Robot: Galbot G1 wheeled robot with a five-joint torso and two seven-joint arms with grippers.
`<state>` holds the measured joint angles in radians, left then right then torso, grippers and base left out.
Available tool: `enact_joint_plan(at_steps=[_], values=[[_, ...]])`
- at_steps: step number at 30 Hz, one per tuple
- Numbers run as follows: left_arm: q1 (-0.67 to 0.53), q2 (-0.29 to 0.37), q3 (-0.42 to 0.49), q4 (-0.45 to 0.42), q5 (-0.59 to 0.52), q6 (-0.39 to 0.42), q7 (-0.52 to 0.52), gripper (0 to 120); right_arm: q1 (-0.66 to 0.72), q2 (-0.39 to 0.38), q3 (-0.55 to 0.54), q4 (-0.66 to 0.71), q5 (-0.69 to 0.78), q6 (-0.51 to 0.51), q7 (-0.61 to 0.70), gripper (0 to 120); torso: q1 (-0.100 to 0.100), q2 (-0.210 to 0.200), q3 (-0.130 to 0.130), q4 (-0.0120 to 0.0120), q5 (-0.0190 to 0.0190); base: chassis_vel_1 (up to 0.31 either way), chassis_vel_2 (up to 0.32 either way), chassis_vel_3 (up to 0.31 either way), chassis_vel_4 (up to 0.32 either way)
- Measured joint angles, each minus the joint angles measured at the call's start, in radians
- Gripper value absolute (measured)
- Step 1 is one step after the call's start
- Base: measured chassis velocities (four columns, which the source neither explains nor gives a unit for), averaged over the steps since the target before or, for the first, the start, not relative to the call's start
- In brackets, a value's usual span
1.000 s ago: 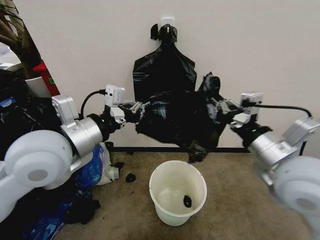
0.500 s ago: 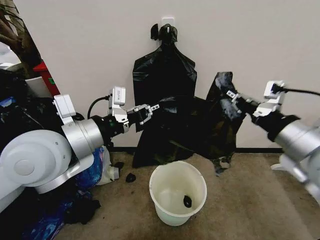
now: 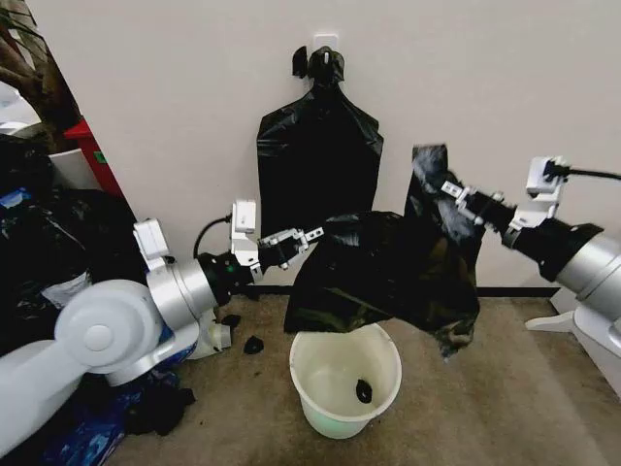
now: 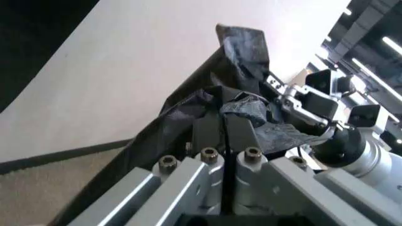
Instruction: Place the garbage bag over the trash bin.
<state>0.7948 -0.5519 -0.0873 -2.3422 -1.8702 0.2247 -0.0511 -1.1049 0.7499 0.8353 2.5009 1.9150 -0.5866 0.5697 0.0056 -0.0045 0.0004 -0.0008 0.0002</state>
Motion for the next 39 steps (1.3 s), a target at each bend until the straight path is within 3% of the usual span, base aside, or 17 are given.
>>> enact_joint_plan(at_steps=[8,17,22,24,28,39], values=[[0.069,-0.029,0.007,0.070,0.085,0.011,0.047,0,-0.032,0.072,-0.166,-0.001,-0.148,0.010,0.046,0,0.000,0.000,0.000,0.0003,0.0000,0.000,0.000,0.000,0.000],[0.093,-0.061,0.017,0.119,0.136,0.014,0.066,0,-0.088,0.106,-0.201,-0.001,-0.271,0.005,0.037,0,0.000,0.000,0.000,0.0002,-0.0001,0.000,0.000,0.000,0.000],[0.063,-0.077,0.030,0.112,0.141,0.014,0.062,0,-0.115,0.087,-0.117,-0.001,-0.225,-0.009,0.026,0,0.000,0.000,0.000,0.0001,0.0000,0.000,0.000,0.000,0.000],[0.012,-0.086,0.039,0.099,0.128,0.018,0.063,0,-0.123,0.064,0.010,-0.001,-0.077,-0.026,0.041,0,0.000,0.000,0.000,0.0002,0.0000,0.000,0.000,0.000,0.000],[-0.033,-0.100,0.063,0.094,0.105,0.031,0.063,0,-0.140,0.051,0.089,-0.001,0.005,-0.038,0.053,0,0.000,0.000,0.000,0.0000,0.0001,0.000,0.000,0.000,0.000],[-0.114,-0.205,0.193,0.200,0.108,0.040,0.056,0,-0.217,0.100,0.146,-0.001,0.022,-0.091,0.037,0,0.000,0.000,0.000,0.0004,0.0003,0.000,0.000,0.000,0.000]])
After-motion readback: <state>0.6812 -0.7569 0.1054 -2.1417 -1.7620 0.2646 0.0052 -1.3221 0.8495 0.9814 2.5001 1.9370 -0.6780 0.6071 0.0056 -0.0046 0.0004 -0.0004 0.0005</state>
